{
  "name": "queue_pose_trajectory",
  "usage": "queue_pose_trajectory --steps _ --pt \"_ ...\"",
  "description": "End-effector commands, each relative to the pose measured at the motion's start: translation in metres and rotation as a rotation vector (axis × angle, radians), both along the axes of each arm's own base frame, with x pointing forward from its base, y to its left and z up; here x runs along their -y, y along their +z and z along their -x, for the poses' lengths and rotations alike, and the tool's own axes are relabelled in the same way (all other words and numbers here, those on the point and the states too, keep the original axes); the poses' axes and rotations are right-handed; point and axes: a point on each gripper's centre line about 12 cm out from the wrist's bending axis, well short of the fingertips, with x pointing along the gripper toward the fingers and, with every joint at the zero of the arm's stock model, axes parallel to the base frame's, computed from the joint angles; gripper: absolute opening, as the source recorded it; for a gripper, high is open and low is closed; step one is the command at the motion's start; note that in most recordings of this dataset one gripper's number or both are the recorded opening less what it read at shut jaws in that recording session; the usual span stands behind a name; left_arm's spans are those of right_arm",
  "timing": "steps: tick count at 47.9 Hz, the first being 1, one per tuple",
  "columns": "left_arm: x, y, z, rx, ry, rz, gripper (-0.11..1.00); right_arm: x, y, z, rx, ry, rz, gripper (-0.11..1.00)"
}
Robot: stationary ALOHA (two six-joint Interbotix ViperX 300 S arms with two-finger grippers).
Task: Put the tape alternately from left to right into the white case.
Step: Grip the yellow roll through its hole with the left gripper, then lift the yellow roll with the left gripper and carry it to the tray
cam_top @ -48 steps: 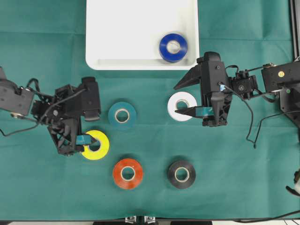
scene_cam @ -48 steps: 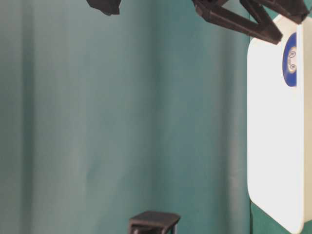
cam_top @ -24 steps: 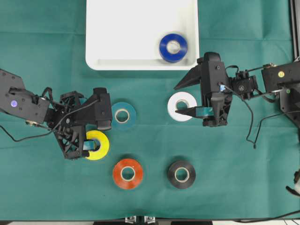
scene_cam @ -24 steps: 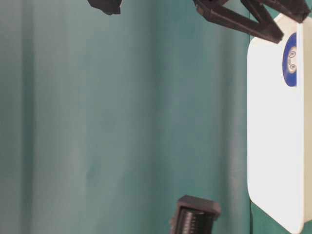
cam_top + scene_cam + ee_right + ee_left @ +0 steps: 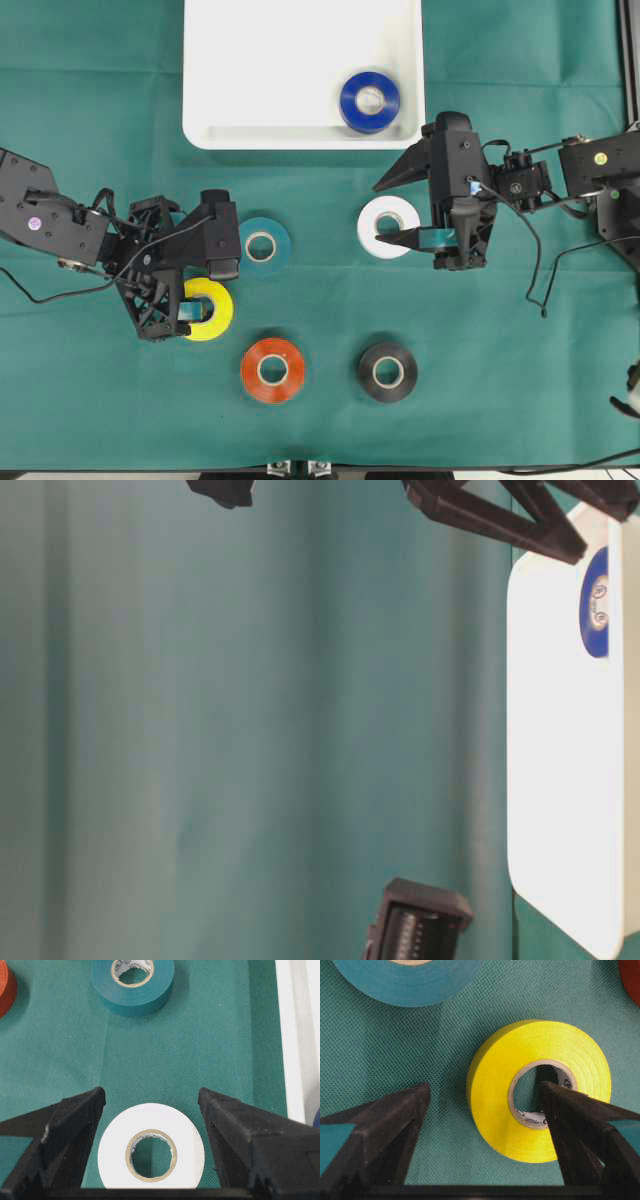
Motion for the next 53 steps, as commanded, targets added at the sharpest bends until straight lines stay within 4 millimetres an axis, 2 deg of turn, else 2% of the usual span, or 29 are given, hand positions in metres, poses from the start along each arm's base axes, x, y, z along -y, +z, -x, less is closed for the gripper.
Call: queue_pose_trajectory --steps 1,7,13,34,41,53 --pt "0.003 0.009 -0.005 0.032 -0.005 0.007 0.35 -0.001 0.005 -0.002 0.021 0.004 -0.004 0.81" --pt "0.003 0.009 -0.006 0.033 -0.008 0.007 0.1 -0.001 0.005 -0.002 0.019 0.004 -0.004 0.81" --pt "0.003 0.01 -0.006 0.036 -0.008 0.008 -0.02 -0.001 0.005 -0.002 0.019 0.004 -0.004 0.81" --pt "0.004 0.018 -0.007 0.058 -0.008 0.014 -0.02 -0.001 0.005 -0.002 0.019 0.004 -0.004 0.81" --pt "0.003 0.037 -0.006 0.097 -0.013 0.023 -0.02 -0.001 0.005 -0.002 0.019 0.004 -0.004 0.81" --pt "0.0 0.08 0.006 0.198 -0.016 0.051 -0.02 -0.001 0.005 -0.002 0.021 0.004 -0.004 0.81"
